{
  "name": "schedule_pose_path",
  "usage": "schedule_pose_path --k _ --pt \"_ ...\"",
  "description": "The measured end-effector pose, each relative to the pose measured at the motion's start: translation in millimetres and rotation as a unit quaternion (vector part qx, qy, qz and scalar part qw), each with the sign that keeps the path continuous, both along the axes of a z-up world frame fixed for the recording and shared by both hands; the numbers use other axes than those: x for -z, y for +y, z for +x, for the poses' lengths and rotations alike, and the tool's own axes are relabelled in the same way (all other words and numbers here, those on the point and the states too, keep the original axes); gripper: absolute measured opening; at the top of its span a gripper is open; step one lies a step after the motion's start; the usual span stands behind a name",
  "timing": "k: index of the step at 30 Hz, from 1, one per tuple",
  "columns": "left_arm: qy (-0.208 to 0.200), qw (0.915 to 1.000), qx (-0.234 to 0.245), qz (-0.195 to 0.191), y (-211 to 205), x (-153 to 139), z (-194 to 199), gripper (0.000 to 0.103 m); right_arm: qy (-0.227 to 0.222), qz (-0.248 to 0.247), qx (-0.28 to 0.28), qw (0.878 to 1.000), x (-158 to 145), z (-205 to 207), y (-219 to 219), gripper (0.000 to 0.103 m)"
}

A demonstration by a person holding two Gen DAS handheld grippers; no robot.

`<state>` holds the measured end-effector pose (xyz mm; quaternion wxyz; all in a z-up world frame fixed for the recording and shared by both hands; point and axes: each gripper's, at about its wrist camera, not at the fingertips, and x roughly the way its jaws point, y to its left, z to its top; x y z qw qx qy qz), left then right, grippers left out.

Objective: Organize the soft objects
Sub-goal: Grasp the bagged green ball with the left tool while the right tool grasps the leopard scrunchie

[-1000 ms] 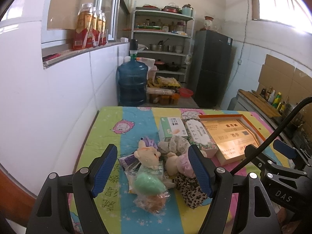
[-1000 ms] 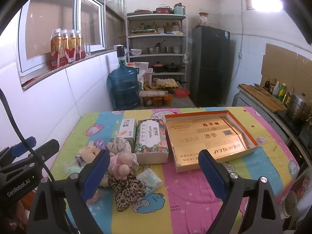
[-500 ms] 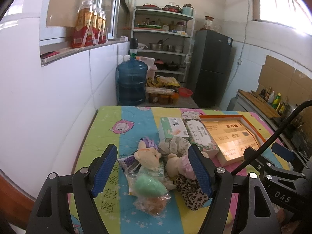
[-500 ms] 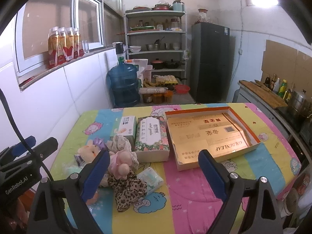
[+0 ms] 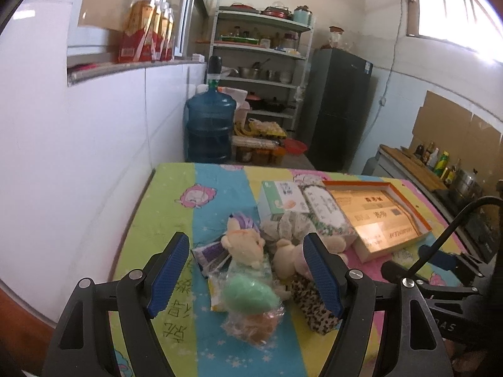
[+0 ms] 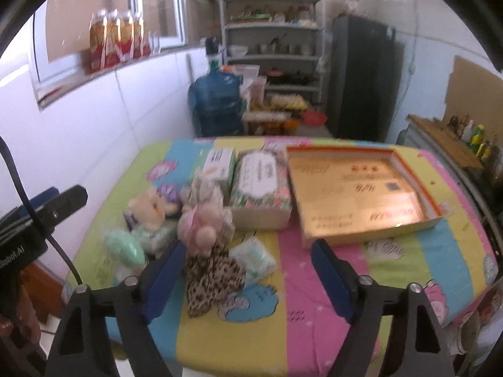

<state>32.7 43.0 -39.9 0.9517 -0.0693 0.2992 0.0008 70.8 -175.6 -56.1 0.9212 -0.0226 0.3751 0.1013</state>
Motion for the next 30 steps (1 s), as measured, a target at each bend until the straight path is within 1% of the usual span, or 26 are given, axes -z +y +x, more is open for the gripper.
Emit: schedule_pose_path --k 6,11,16,24,30 --pt "0.015 0.9998 0.010 -0.007 7 25 -3 0.077 0.025 -0.013 -0.030 0.999 25 0 11 0.080" --pt "0.024 0.9993 0.024 -0.017 8 43 -7 0.077 0.034 -0.021 -0.045 0.998 39 1 15 0.080" --pt "0.034 0.9986 0.034 -0.024 6 55 -3 0.077 0.032 -0.035 -0.052 0.997 48 5 18 0.080" --pt "0.055 0.9974 0.029 -0.038 7 77 14 0.077 0.046 -0.023 -0.057 0.997 59 15 14 0.080" --pt "0.065 0.9961 0.029 -0.052 10 85 27 0.077 0.053 -0.015 -0.057 0.997 65 22 13 0.080"
